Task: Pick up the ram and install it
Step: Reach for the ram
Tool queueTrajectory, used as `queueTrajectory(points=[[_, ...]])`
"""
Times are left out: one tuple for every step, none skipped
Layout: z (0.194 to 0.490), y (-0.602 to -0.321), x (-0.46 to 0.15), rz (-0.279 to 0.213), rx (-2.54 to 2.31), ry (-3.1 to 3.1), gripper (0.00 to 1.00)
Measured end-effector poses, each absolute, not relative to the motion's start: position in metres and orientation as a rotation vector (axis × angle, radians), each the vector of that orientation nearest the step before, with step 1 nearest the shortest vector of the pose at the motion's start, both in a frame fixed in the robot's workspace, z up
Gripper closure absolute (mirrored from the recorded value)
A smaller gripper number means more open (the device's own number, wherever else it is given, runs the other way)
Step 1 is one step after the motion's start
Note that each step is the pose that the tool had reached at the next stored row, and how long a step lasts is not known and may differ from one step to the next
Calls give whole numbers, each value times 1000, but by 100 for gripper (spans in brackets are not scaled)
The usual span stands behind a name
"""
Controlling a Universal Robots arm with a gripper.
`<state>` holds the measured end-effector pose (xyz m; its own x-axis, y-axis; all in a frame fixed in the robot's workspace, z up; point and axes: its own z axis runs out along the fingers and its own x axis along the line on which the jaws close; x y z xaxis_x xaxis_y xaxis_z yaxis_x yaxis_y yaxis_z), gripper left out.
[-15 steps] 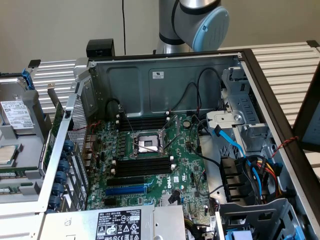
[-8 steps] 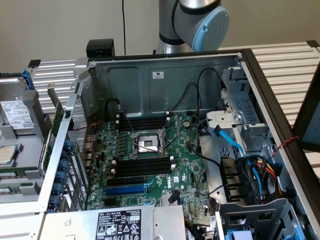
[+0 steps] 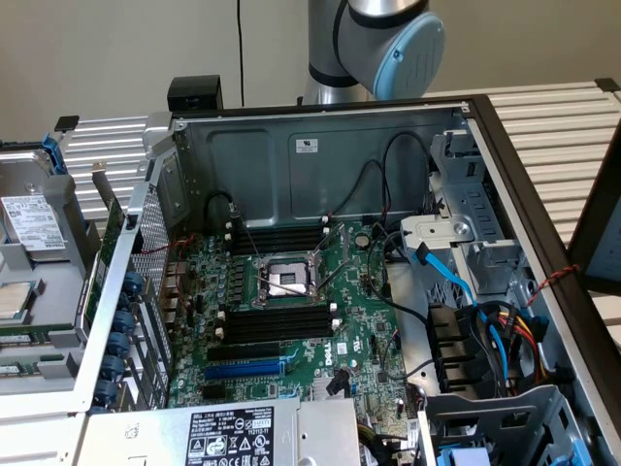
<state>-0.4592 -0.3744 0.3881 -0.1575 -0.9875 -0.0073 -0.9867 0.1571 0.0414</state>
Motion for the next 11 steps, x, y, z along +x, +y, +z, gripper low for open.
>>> queueTrajectory(points=[[388,-374,-459,-57,2025,-2373,83],[388,-374,-459,-57,2025,-2373,83],[388,-374,-459,-57,2025,-2373,76],[388,-374,-459,-57,2025,-2373,76],[388,-374,-459,-57,2025,-2373,76],[388,-374,-459,-57,2025,-2373,76],[388,-374,-459,-57,2025,-2373,76],[388,-375,-459,-56,2025,-2373,76],[387,-375,-459,-57,2025,-2373,76],[386,-375,-460,-56,2025,-2373,76],[386,-375,-460,-57,2025,-2373,76]])
